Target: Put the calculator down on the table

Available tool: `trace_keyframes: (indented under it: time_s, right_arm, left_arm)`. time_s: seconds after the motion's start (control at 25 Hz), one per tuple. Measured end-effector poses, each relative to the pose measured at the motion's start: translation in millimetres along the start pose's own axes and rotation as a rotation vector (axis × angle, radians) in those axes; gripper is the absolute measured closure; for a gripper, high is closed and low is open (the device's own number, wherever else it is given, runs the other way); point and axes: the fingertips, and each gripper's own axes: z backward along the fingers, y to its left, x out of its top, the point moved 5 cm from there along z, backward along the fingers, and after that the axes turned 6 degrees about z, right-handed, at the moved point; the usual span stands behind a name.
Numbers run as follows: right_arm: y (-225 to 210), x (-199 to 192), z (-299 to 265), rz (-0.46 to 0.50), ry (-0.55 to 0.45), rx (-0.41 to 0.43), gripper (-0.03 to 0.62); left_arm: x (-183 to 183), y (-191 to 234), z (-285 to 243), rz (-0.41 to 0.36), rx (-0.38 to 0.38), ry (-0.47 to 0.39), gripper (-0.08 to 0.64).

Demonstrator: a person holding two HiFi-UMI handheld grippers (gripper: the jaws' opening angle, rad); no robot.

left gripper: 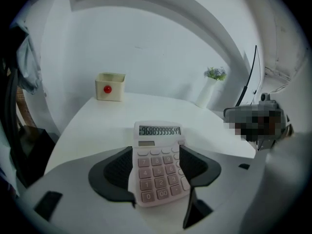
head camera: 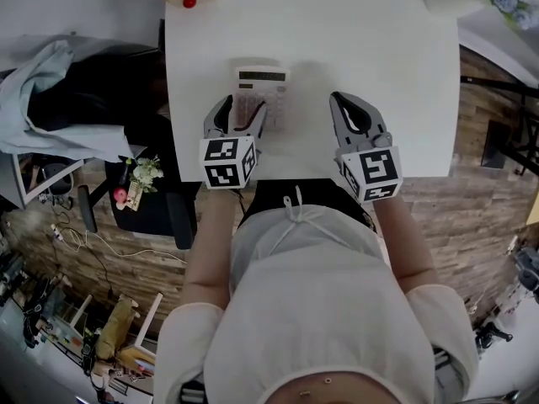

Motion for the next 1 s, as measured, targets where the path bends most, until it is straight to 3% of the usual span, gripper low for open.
trace_keyframes:
  time_s: [0.12,0.32,0.52,0.72,1.0]
  right_arm:
    - [-0.1,12.9,10.1,0.012,-0.038,-0.001,0.584]
    - [-4.8,43.3,28.4,0.066,-0.12,-0.013,0.584]
    - [-12.8,72.8,48.2,0.071,-0.213,-0.031,0.584]
    - [-19.1,103.3,70.6,0.056,-0.316,-0.022,0.584]
    - [-34.5,129.1,96.8,0.094,-0.396,-0.086,0.588]
  left_arm:
    - [19.4,-9.2,21.1,-0.041,-0.009,-0.042,0.257]
    - [67.4,-31.4,61.9,-0.109,-0.024,-0.204,0.39]
    - [103.7,-50.3,99.1,-0.183,-0.058,-0.338,0.476]
    - [134.9,-63.7,131.3,-0.24,-0.083,-0.454,0.522]
    - [166.3,-89.3,159.4,-0.285,-0.19,-0.556,0.541]
